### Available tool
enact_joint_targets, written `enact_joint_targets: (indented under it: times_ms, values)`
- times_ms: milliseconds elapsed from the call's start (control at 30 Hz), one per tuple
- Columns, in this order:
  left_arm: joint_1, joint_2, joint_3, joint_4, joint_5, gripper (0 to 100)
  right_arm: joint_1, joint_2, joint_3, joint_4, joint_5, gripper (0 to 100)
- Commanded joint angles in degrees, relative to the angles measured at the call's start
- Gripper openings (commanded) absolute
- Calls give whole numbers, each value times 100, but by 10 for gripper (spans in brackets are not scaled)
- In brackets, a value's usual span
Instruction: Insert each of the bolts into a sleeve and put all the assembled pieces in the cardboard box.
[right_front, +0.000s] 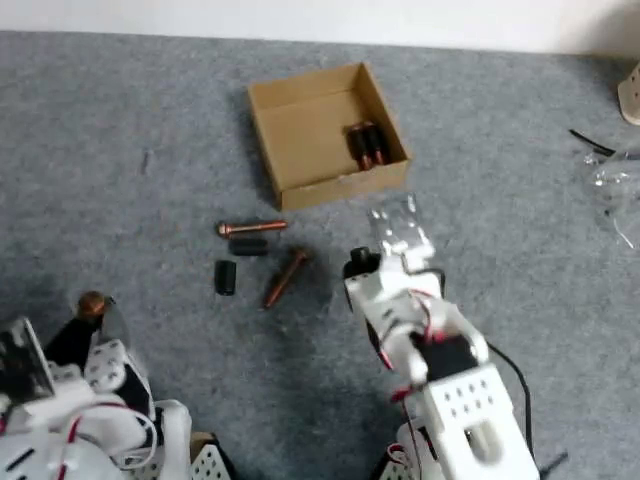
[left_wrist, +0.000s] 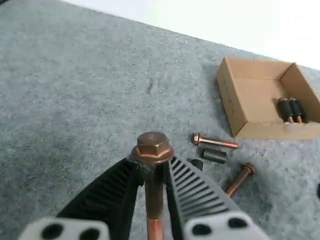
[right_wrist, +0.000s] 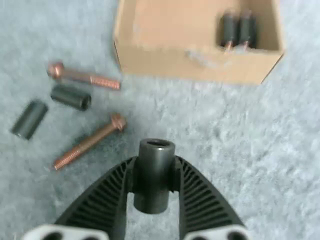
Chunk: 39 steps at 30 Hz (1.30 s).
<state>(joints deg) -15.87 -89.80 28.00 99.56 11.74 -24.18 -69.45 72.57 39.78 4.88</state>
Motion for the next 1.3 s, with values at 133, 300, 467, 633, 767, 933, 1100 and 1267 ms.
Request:
enact_joint_targets:
  times_ms: [133,300,467,633,767,933,1100,1267]
  values:
    - [-4,-1525,2176,-1415,-141,5,-479,-2677,857,207,0,4]
    - [4,-1481,3468,-3393,-88,5,-822,-3644,927,629,229,4]
    - [453,-1481,4013,-4844,835,5,-1376,-3582,954,655,510,4]
    - [1736,-1481,4013,-5310,1310,5,-1508,-3591,963,664,510,4]
    - [2642,-1473,4031,-5407,1310,5,-1534,-3591,963,664,519,4]
    - [3292,-1473,3996,-5433,2004,5,-1543,-3591,954,664,519,4]
    - [3407,-1437,4048,-5793,2303,5,-1543,-3591,936,664,519,4]
    - [3407,-1464,4593,-6312,2321,5,-1622,-3591,936,743,510,4]
